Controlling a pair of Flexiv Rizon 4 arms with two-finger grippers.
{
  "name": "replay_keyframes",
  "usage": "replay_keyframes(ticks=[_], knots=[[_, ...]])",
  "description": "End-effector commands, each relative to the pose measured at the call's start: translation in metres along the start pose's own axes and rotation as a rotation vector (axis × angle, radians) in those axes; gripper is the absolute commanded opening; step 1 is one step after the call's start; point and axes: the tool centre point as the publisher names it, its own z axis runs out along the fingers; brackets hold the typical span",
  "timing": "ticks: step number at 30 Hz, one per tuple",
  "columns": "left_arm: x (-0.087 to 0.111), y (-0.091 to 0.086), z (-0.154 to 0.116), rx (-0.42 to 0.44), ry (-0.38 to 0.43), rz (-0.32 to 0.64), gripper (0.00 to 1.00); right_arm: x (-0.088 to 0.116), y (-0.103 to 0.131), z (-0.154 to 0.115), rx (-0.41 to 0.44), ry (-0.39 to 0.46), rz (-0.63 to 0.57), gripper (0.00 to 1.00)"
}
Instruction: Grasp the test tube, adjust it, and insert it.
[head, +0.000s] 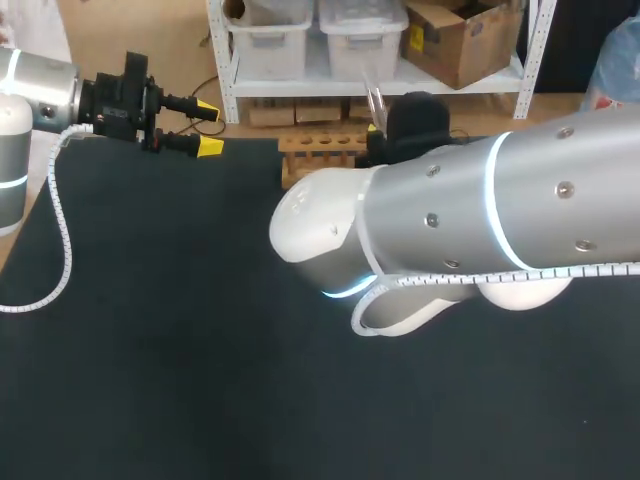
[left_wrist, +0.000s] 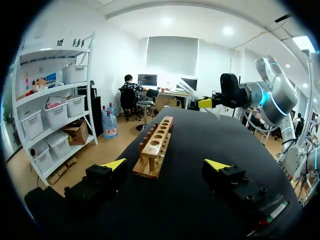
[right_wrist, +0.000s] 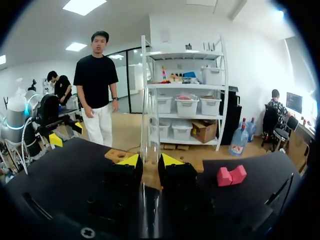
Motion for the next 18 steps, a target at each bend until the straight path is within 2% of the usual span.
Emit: replay_keyframes(ticks=[1,18], knots=[[0.001,-0.003,0.0,-0.006,-0.003,0.003,1.0,0.006,0.001,0.009,0.023,0.045,0.013,0.0],[0.001,-0.003,0.0,-0.006,-0.003,0.003,1.0,0.042,-0.001,0.037,0.052,0.17,0.067,0.0]])
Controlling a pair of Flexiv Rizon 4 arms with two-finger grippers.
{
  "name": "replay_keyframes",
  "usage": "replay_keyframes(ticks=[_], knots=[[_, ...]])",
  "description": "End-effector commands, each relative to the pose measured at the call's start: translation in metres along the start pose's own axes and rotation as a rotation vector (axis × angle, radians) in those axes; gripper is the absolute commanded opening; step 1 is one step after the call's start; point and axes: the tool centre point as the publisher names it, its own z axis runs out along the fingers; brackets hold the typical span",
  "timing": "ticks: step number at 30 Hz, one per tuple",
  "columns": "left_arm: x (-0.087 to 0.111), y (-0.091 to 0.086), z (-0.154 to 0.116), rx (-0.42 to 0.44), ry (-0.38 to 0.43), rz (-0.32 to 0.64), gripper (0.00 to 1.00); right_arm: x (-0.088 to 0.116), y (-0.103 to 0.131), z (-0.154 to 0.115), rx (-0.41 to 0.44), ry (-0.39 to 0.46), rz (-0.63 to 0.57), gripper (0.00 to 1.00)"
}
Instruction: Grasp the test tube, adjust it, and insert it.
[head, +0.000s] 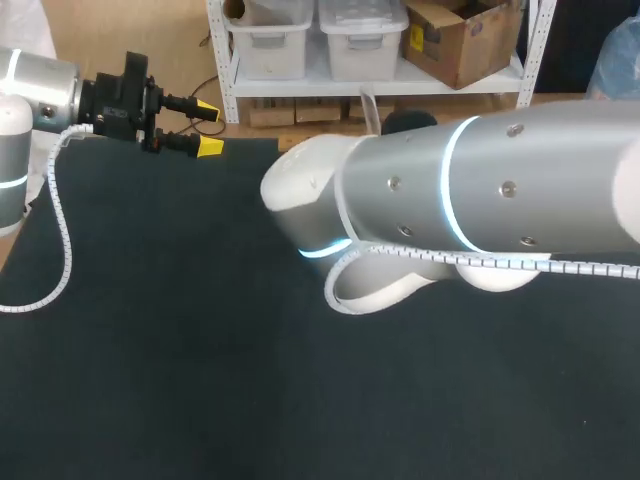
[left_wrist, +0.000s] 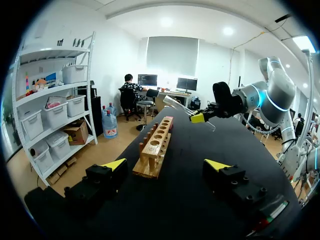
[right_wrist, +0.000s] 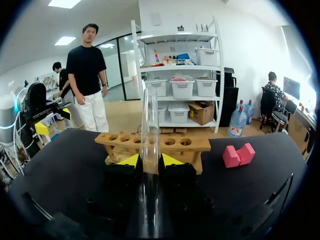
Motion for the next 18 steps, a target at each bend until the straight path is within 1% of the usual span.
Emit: replay_keyframes(ticks=[1,8,18], knots=[[0.001,-0.003,0.0,-0.006,-0.003,0.003,1.0,0.002,0.003,0.011,0.018,0.049,0.001,0.0],[0.001,-0.003,0.0,-0.006,-0.003,0.003,1.0,0.011,-0.001,0.021,0.037,0.08,0.014,0.0],[0.001,-0.003,0.0,-0.006,-0.003,0.003,1.0,0.013,-0.009,0.034,0.05,0.094,0.014,0.0]])
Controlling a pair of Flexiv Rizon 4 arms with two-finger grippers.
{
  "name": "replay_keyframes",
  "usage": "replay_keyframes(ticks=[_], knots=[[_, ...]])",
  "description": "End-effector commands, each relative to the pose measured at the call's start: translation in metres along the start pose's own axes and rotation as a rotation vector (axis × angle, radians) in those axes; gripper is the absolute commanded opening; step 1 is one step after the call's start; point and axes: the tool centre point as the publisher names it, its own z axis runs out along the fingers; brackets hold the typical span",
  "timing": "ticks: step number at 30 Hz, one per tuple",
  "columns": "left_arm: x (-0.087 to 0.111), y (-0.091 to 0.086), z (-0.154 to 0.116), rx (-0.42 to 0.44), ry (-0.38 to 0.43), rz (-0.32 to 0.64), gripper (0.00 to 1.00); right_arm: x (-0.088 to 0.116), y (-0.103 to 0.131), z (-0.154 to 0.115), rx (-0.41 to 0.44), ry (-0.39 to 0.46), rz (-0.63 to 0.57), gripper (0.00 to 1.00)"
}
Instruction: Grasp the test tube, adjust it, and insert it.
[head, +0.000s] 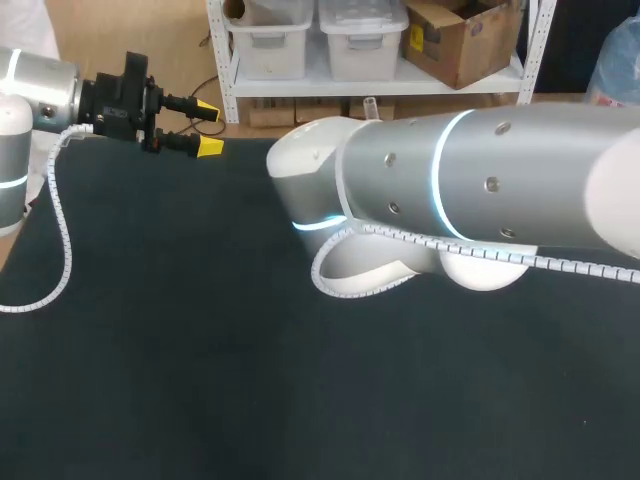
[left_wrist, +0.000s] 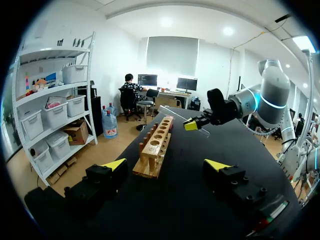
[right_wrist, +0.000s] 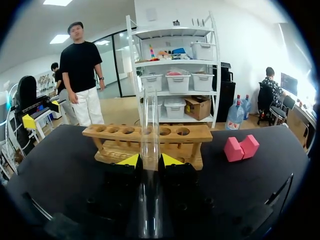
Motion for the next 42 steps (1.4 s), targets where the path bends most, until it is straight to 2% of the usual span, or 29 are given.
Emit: replay_keyframes(ticks=[1,13,26,42], knots=[[0.001,-0.003,0.0,-0.006,-0.003,0.003,1.0,-0.005,0.003,0.012,0.017,0.076,-0.006,0.0],[0.001,-0.003,0.0,-0.006,-0.003,0.003,1.0,-0.005,-0.006,0.028,0.02,0.11,-0.009,0.0],[0.001,-0.003,0.0,-0.006,-0.003,0.003,1.0,0.001,-0.007,0.033,0.006,0.156,0.019,0.0],[0.001,-0.003,0.0,-0.006,-0.003,0.003,1.0,0.006,-0.01,0.039,-0.032,0.281,0.03,0.0]])
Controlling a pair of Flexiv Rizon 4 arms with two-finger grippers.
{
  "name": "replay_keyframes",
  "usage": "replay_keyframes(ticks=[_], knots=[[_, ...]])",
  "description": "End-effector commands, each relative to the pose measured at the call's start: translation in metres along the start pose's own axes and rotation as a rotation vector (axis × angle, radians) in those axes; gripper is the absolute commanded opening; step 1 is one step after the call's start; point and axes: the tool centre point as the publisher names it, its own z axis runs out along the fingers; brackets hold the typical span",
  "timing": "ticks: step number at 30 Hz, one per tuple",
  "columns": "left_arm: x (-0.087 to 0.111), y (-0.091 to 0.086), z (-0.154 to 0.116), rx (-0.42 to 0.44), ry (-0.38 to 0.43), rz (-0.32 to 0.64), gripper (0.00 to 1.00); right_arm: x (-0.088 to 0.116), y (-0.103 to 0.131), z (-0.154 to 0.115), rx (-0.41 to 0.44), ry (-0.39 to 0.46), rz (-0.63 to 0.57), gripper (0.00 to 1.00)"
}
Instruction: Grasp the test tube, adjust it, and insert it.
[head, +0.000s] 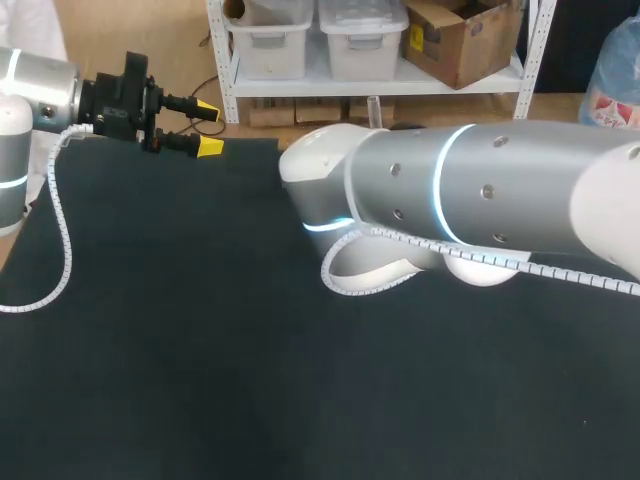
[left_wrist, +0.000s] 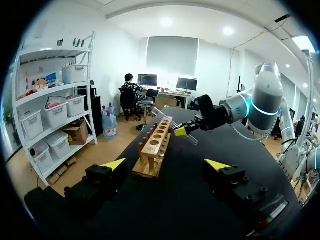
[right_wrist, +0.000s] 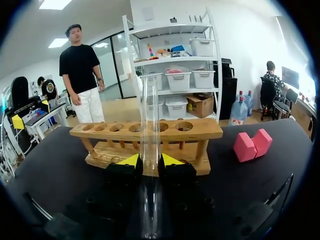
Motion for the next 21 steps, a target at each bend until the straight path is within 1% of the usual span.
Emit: replay_keyframes(ticks=[1,14,18,21], knots=[[0.0011,-0.0026,-0.0002,-0.006,-0.003,0.003,1.0,-0.0037,-0.0018,0.0035,0.004,0.285,0.0,0.0],[0.0011,-0.0026,-0.0002,-0.006,-0.003,0.003,1.0,0.0044,-0.0011,-0.0007,-0.013,0.337,0.002,0.0],[0.0011,-0.0026,-0.0002,-0.006,-0.003,0.003,1.0,0.0046,-0.0017,0.0003,-0.015,0.346,0.004,0.0],[0.0011,-0.0026,-0.0002,-0.006,-0.003,0.003,1.0,-0.0007,-0.0023,-0.0031,-0.013,0.341,0.003,0.0]])
